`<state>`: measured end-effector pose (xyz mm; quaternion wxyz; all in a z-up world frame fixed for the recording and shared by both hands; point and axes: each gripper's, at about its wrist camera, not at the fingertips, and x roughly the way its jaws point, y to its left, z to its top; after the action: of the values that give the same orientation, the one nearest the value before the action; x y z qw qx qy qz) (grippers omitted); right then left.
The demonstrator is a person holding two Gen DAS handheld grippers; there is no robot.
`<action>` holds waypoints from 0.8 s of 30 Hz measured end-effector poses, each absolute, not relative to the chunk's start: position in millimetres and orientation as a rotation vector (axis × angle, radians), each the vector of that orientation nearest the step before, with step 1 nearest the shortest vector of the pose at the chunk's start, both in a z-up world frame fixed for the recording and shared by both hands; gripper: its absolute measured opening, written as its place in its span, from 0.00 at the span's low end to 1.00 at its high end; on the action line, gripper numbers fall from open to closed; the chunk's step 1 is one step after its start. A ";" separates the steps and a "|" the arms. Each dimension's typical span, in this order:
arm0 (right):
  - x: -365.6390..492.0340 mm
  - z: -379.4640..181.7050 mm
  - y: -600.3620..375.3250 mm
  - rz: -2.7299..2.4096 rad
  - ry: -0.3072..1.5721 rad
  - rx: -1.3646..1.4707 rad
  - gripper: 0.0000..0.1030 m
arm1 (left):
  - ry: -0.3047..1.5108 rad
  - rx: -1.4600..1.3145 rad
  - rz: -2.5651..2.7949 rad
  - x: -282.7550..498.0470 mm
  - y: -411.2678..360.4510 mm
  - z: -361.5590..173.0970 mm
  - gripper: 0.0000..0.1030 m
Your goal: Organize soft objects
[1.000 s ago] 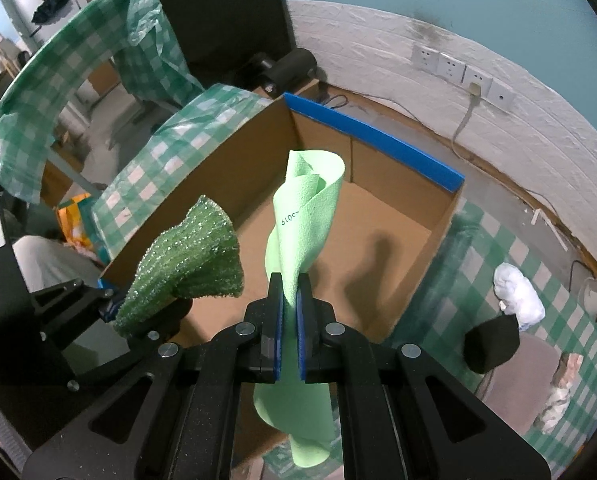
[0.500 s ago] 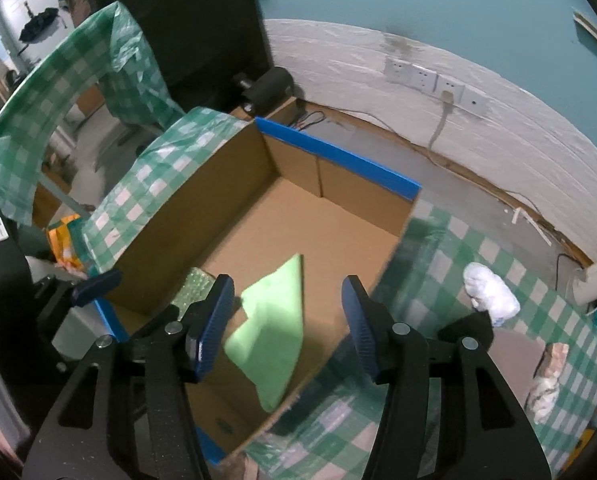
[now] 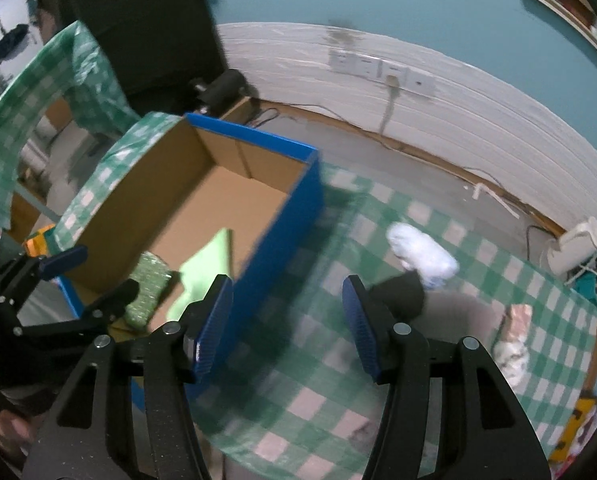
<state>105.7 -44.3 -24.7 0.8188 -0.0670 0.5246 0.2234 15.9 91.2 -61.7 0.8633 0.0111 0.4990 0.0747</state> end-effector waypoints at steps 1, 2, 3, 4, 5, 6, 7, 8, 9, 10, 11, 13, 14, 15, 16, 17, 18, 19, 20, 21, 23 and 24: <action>105.6 -25.5 -53.3 0.463 1.119 -0.138 0.55 | 1.044 0.030 0.148 16.4 86.0 -60.8 0.69; 105.2 -26.2 -60.4 0.453 1.120 -0.134 0.55 | 1.041 0.038 0.139 16.6 80.1 -59.8 0.69; 105.4 -28.0 -71.6 0.433 1.125 -0.126 0.55 | 1.039 0.046 0.129 17.5 73.7 -58.9 0.69; 105.5 -29.2 -78.8 0.422 1.127 -0.120 0.55 | 1.038 0.049 0.121 18.2 69.1 -58.6 0.71; 105.6 -30.8 -88.5 0.405 1.130 -0.111 0.55 | 1.039 0.052 0.111 19.5 63.3 -58.1 0.72; 105.9 -31.4 -94.0 0.396 1.132 -0.106 0.55 | 1.039 0.053 0.103 20.4 58.8 -57.7 0.74; 105.9 -33.1 -103.9 0.380 1.136 -0.099 0.55 | 1.039 0.056 0.093 21.6 52.6 -57.3 0.74; 105.6 -34.7 -113.6 0.366 1.139 -0.091 0.55 | 1.039 0.062 0.086 22.8 46.6 -57.2 0.74; 105.0 -36.0 -121.7 0.355 1.140 -0.086 0.55 | 1.040 0.070 0.081 24.1 40.6 -57.5 0.74; 104.8 -37.0 -128.5 0.345 1.141 -0.081 0.55 | 1.042 0.078 0.075 25.2 34.6 -58.0 0.74; 104.6 -38.3 -137.0 0.330 1.143 -0.076 0.55 | 1.044 0.085 0.070 26.1 29.8 -58.4 0.74; 105.2 -40.7 -148.9 0.311 1.146 -0.073 0.55 | 1.050 0.098 0.058 28.3 20.4 -59.9 0.74; 105.3 -42.3 -156.8 0.300 1.148 -0.071 0.55 | 1.053 0.105 0.053 29.9 15.1 -60.9 0.74; 104.9 -43.7 -163.8 0.290 1.148 -0.067 0.55 | 1.055 0.109 0.049 30.4 11.0 -61.1 0.74; 104.4 -44.2 -168.4 0.283 1.148 -0.064 0.55 | 1.058 0.116 0.042 32.0 5.2 -62.0 0.74; 104.1 -45.8 -177.2 0.271 1.150 -0.055 0.55 | 1.061 0.120 0.039 33.0 1.9 -62.7 0.74; 103.6 -45.8 -180.6 0.268 1.151 -0.051 0.55 | 1.065 0.124 0.035 34.0 -2.4 -63.3 0.75; 102.8 -46.9 -188.0 0.260 1.151 -0.046 0.55 | 1.069 0.129 0.031 35.3 -7.0 -64.3 0.75; 102.3 -48.2 -194.9 0.251 1.152 -0.041 0.55 | 1.073 0.135 0.027 36.1 -11.2 -65.3 0.77; 101.8 -48.8 -198.4 0.247 1.153 -0.038 0.56 | 1.077 0.142 0.024 37.2 -15.3 -66.2 0.79; 101.3 -51.3 -210.8 0.231 1.154 -0.030 0.56 | 1.083 0.160 0.018 39.1 -25.3 -68.4 0.79; 100.8 -52.1 -214.3 0.227 1.154 -0.029 0.56 | 1.089 0.171 0.014 40.6 -31.1 -70.4 0.79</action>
<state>100.8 -214.3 -52.1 0.8319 -0.0138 0.5443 0.1069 40.6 -31.1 -70.4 0.8519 0.0811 0.5173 0.0065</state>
